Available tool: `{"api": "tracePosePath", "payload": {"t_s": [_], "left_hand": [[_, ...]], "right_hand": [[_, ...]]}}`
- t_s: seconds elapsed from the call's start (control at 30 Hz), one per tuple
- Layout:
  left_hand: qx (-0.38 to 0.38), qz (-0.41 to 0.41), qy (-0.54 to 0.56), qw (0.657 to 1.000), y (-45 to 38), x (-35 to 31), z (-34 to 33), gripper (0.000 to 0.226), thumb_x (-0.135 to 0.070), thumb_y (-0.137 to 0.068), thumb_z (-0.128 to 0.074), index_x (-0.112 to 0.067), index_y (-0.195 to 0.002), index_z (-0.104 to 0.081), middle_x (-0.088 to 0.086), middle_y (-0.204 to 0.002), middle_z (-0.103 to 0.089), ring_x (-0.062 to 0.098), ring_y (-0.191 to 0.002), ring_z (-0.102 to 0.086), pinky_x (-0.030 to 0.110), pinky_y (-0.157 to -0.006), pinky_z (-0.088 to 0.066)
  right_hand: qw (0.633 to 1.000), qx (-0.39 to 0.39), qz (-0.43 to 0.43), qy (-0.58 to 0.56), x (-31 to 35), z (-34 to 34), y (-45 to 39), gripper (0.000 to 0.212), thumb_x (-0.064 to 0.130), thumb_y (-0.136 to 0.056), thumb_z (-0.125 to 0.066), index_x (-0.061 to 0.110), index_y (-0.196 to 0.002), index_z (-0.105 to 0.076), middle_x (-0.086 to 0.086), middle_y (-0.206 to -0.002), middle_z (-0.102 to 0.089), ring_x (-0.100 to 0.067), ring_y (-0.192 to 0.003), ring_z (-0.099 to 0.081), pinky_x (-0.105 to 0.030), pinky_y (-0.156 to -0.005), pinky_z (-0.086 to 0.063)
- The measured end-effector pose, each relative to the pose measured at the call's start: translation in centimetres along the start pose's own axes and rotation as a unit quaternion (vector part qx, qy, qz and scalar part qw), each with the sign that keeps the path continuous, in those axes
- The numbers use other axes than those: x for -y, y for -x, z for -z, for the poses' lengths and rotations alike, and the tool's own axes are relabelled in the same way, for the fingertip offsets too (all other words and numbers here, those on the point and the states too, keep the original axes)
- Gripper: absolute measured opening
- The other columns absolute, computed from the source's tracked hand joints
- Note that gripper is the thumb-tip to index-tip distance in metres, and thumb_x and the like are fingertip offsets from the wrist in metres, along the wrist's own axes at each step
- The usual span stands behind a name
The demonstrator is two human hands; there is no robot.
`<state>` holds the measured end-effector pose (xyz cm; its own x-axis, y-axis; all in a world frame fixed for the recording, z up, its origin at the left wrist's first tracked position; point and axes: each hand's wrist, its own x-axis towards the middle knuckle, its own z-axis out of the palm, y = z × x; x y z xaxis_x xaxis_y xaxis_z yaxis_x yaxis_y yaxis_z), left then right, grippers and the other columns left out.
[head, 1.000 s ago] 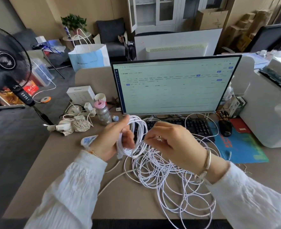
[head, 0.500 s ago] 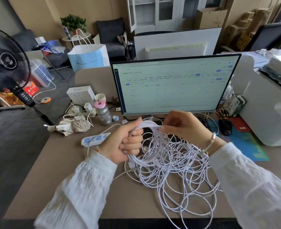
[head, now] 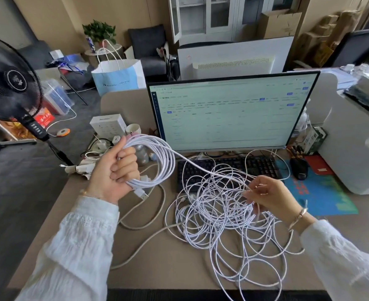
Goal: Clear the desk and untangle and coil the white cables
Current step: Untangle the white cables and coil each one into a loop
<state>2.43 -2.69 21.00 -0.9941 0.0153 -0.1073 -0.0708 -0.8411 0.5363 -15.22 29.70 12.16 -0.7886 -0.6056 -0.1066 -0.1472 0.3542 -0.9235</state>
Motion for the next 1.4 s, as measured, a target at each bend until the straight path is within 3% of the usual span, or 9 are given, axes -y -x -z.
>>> {"api": "tracePosePath", "payload": {"t_s": [0.17,0.3,0.67,0.77,0.93,1.13,1.23,1.33,1.4], "left_hand": [[-0.181,-0.120,-0.113,0.970,-0.8,1.7,-2.1,0.050,-0.046,-0.100,-0.040,-0.021,-0.057,-0.042,-0.008,-0.035,-0.024,0.007,-0.027,-0.015,0.017,-0.033,-0.010],[-0.223,-0.142,-0.184,0.947,-1.9,2.8,-2.6,0.049,-0.047,-0.100,-0.038,-0.019,-0.060,-0.039,-0.008,-0.037,-0.025,0.003,-0.027,-0.021,0.017,-0.030,-0.017],[-0.214,-0.072,-0.420,0.879,-2.3,6.5,-4.7,0.048,-0.037,-0.099,-0.047,-0.012,-0.058,-0.044,0.007,-0.046,-0.051,0.020,-0.038,-0.050,0.023,-0.045,-0.044],[-0.182,-0.012,-0.447,0.876,-2.5,7.8,-5.4,0.048,-0.033,-0.099,-0.047,-0.005,-0.060,-0.044,0.007,-0.041,-0.051,0.016,-0.028,-0.044,0.016,-0.035,-0.037],[-0.092,0.149,-0.359,0.917,-2.5,8.0,-6.2,0.029,-0.035,-0.081,-0.046,-0.011,-0.065,-0.040,-0.002,-0.034,-0.028,0.006,-0.023,-0.019,0.012,-0.032,-0.014],[-0.036,0.252,-0.235,0.938,-2.7,7.5,-5.5,0.049,-0.050,-0.092,-0.038,-0.017,-0.057,-0.045,-0.009,-0.033,-0.028,0.001,-0.024,-0.023,0.013,-0.028,-0.018],[0.019,0.284,-0.182,0.941,-2.6,6.7,-5.1,0.044,-0.047,-0.093,-0.045,-0.018,-0.061,-0.048,-0.010,-0.035,-0.031,0.002,-0.026,-0.024,0.015,-0.030,-0.023],[0.037,0.296,-0.131,0.945,-2.6,6.1,-5.0,0.041,-0.044,-0.094,-0.050,-0.016,-0.064,-0.048,-0.008,-0.038,-0.027,0.006,-0.030,-0.019,0.016,-0.031,-0.026],[0.013,0.294,-0.132,0.947,-2.7,6.2,-5.1,0.042,-0.044,-0.093,-0.048,-0.016,-0.062,-0.047,-0.008,-0.036,-0.030,0.006,-0.029,-0.017,0.016,-0.030,-0.025]], "right_hand": [[0.965,-0.032,0.100,0.239,2.6,-3.2,1.5,0.016,0.022,-0.085,-0.072,0.016,-0.072,-0.065,0.010,-0.057,-0.064,0.000,-0.048,-0.057,-0.012,-0.052,-0.046],[0.942,0.068,0.164,0.285,6.4,-5.0,2.5,0.021,0.033,-0.090,-0.063,0.013,-0.085,-0.068,0.004,-0.075,-0.068,-0.012,-0.068,-0.063,-0.029,-0.068,-0.055],[0.910,0.086,0.328,0.240,13.0,-5.2,1.5,0.025,0.041,-0.088,-0.061,0.018,-0.080,-0.068,0.011,-0.067,-0.063,-0.011,-0.058,-0.051,-0.032,-0.059,-0.049],[0.910,0.053,0.335,0.238,13.8,-4.7,0.5,0.033,0.046,-0.085,-0.057,0.016,-0.074,-0.065,0.007,-0.061,-0.059,-0.013,-0.052,-0.048,-0.031,-0.054,-0.046],[0.926,0.044,0.299,0.225,13.9,-4.1,-0.5,0.025,0.040,-0.083,-0.071,0.020,-0.072,-0.061,0.006,-0.058,-0.056,-0.009,-0.052,-0.047,-0.024,-0.054,-0.039],[0.960,0.069,0.219,0.158,12.6,-3.4,-0.5,0.030,0.043,-0.076,-0.074,0.018,-0.075,-0.057,0.010,-0.055,-0.053,-0.004,-0.046,-0.040,-0.014,-0.049,-0.035],[0.982,0.085,0.167,0.030,11.2,-3.3,-0.6,0.032,0.039,-0.075,-0.075,0.011,-0.076,-0.060,0.009,-0.055,-0.055,-0.002,-0.046,-0.040,-0.016,-0.046,-0.035],[0.982,0.115,0.109,-0.103,9.5,-3.0,-0.3,0.037,0.037,-0.070,-0.077,0.009,-0.090,-0.063,-0.002,-0.070,-0.060,-0.010,-0.050,-0.043,-0.020,-0.044,-0.035],[0.985,0.104,0.125,-0.058,8.7,-3.5,0.3,0.043,0.039,-0.067,-0.081,0.017,-0.099,-0.064,-0.001,-0.083,-0.061,-0.008,-0.057,-0.047,-0.021,-0.052,-0.040]]}}
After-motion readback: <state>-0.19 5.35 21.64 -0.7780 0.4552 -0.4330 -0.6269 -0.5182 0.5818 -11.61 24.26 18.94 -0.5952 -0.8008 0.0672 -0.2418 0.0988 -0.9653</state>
